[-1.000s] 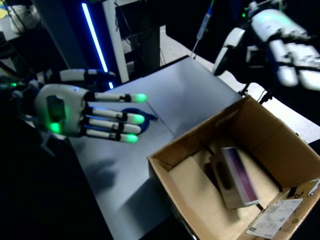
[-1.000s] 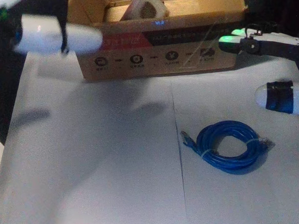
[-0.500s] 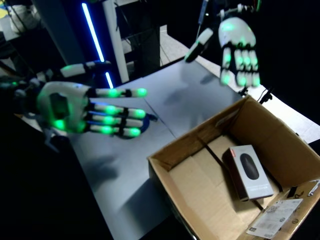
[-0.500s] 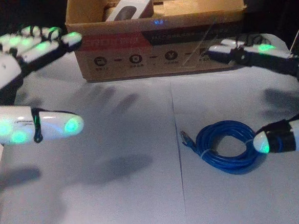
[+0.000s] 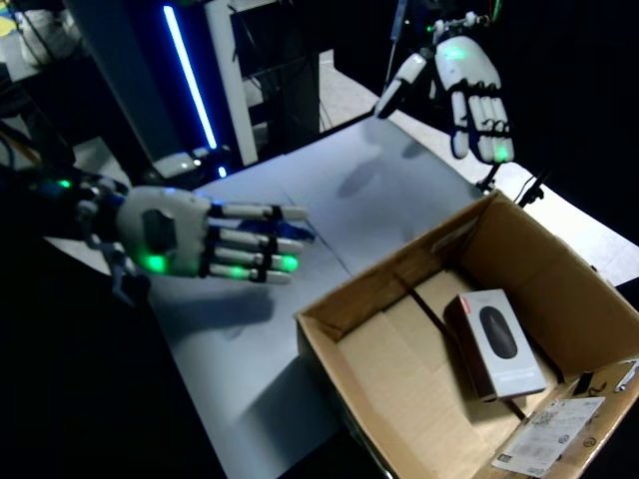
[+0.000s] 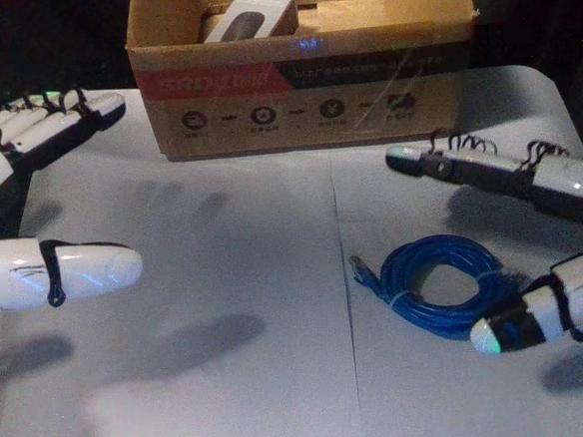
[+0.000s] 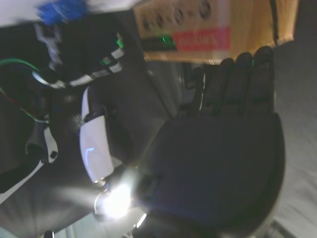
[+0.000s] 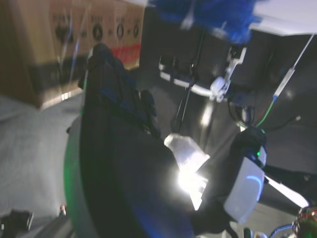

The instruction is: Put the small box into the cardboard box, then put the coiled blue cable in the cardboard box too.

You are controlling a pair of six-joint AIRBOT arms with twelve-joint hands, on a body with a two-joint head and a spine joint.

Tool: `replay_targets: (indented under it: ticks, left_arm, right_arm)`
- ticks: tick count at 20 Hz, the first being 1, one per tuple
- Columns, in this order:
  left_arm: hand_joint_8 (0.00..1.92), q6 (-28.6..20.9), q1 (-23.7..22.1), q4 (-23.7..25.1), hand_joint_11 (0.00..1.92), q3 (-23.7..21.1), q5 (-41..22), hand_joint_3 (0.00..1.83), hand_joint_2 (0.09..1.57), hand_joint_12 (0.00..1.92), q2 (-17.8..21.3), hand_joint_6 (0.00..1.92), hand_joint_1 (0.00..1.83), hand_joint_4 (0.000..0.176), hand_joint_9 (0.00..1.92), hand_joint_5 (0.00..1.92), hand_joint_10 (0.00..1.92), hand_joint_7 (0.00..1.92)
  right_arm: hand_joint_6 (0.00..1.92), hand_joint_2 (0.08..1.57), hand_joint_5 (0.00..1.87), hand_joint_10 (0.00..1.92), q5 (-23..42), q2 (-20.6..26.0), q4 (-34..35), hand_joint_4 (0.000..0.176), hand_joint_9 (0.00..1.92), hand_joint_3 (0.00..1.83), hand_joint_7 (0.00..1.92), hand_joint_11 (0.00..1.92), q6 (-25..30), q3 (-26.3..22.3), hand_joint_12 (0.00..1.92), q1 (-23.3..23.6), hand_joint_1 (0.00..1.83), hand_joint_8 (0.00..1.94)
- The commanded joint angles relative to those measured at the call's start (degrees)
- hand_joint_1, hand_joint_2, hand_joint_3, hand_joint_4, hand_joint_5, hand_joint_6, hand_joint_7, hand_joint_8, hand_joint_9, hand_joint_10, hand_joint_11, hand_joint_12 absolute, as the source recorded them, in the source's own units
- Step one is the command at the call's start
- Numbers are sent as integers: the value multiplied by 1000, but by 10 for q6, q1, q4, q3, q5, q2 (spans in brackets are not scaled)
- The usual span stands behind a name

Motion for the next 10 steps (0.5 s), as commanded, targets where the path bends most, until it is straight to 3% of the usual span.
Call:
replay_targets:
  ticks: [1,6,10]
  left_arm:
    - [0,-1,-4,-6,21,1,-69,4,895,3,1,0,220,176,0,0,0,0]
    - [0,-1,8,-12,0,-2,-79,0,894,0,1,0,248,176,0,0,0,0]
    - [0,-1,10,-13,0,-3,-78,0,883,0,1,0,225,176,0,0,0,0]
  right_arm:
    - [0,730,0,0,32,3,-13,176,0,0,0,0,4,5,0,38,726,0]
    - [0,744,0,0,-33,-4,-95,176,0,4,0,0,2,14,0,79,792,0]
    - [0,767,0,0,-101,-5,-198,176,0,10,0,0,1,10,0,118,806,0]
